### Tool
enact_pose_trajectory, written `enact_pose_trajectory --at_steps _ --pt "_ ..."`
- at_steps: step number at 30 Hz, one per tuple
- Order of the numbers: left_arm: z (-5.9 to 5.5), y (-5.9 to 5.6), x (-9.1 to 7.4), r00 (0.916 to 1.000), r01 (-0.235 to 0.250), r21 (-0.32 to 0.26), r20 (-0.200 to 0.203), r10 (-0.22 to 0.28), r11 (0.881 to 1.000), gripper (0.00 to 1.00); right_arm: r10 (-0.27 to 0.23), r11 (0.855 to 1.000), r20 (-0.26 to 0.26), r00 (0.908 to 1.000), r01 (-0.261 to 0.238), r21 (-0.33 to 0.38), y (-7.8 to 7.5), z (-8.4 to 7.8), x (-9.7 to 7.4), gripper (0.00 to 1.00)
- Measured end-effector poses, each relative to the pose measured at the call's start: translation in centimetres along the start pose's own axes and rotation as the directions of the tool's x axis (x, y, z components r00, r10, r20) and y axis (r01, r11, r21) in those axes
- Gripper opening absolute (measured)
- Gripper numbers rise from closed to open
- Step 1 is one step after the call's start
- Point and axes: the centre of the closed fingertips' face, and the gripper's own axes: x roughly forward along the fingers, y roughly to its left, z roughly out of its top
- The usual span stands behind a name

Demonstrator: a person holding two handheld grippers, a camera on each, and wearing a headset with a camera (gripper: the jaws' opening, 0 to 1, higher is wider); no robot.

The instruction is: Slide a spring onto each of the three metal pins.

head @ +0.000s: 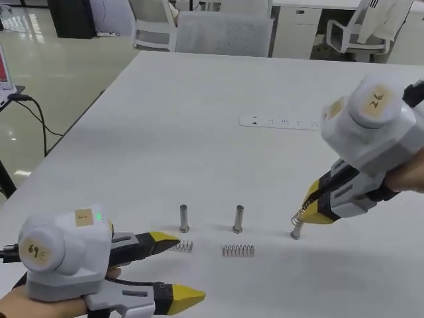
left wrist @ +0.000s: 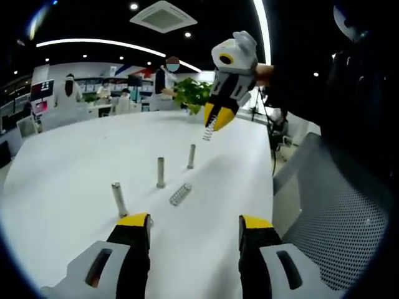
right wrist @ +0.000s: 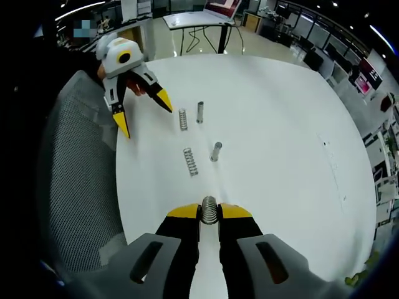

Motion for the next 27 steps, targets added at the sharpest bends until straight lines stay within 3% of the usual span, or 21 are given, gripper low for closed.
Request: enact_pose_trajectory --at_steps 9,16,27 --pt "0.1 -0.2 0.0 1.0 0.001 0.002 -0.002 -0.001 1.0 0.53 -0.037 0.999 -0.033 0.9988 0.037 0.013 -1.6 -0.7 0.1 0.08" --pt "0.0 -0.3 -0.1 1.0 0.002 0.004 -0.006 -0.002 1.0 0.54 -0.058 0.998 -0.102 0.9931 0.059 0.008 -3.0 -1.8 1.0 0.08" --pt "-0.1 -0.3 -0.1 1.0 0.0 0.004 -0.008 0.0 1.0 0.54 -0.031 0.999 -0.126 0.9915 0.033 0.011 -3.2 -2.0 1.9 0.08"
